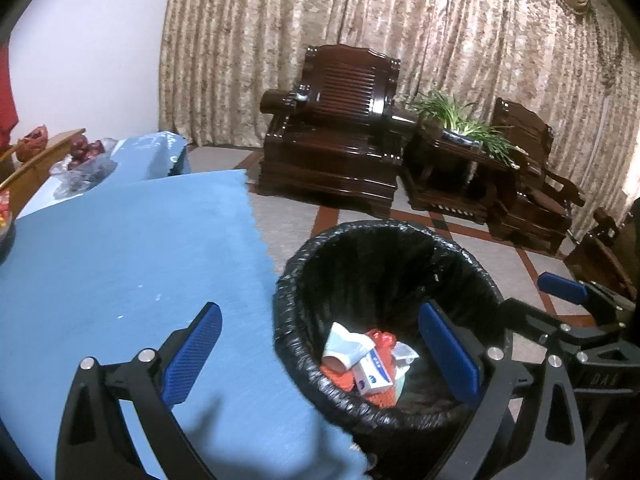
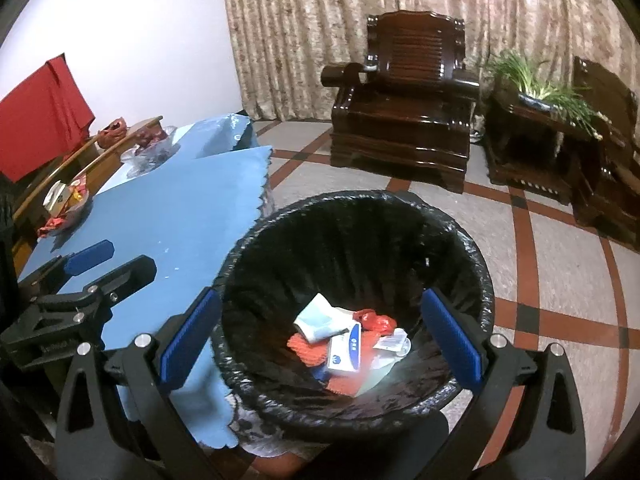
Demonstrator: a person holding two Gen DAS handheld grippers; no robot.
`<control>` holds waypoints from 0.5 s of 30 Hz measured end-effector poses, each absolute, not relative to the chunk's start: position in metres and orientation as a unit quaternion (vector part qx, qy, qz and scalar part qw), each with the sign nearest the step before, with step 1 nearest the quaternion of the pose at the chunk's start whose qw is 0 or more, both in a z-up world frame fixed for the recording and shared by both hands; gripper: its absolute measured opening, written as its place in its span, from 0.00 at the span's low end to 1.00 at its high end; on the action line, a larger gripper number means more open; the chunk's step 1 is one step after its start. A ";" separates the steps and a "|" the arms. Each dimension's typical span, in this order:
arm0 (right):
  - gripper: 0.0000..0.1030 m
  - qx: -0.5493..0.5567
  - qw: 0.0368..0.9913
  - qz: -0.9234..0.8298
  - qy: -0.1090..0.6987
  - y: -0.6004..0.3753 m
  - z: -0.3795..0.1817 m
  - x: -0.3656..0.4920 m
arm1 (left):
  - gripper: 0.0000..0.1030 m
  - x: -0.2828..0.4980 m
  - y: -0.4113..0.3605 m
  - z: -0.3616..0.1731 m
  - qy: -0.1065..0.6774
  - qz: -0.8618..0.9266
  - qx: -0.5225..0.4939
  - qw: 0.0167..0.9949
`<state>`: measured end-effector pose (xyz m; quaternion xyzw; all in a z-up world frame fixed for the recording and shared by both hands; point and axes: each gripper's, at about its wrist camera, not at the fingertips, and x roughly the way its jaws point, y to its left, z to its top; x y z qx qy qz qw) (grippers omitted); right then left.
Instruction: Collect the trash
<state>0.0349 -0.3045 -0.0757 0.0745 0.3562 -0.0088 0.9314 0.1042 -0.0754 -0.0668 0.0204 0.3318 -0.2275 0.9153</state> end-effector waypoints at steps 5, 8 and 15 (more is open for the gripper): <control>0.95 0.067 0.934 -0.001 0.350 -0.293 -0.057 0.028 | 0.94 0.091 -0.058 -0.055 0.322 -0.214 0.022 0.922; 0.95 0.064 0.938 0.004 0.341 -0.287 -0.046 0.023 | 0.94 0.085 -0.053 -0.046 0.313 -0.208 0.024 0.926; 0.95 0.054 0.947 0.009 0.317 -0.279 -0.018 0.015 | 0.94 0.073 -0.051 -0.024 0.292 -0.201 0.037 0.934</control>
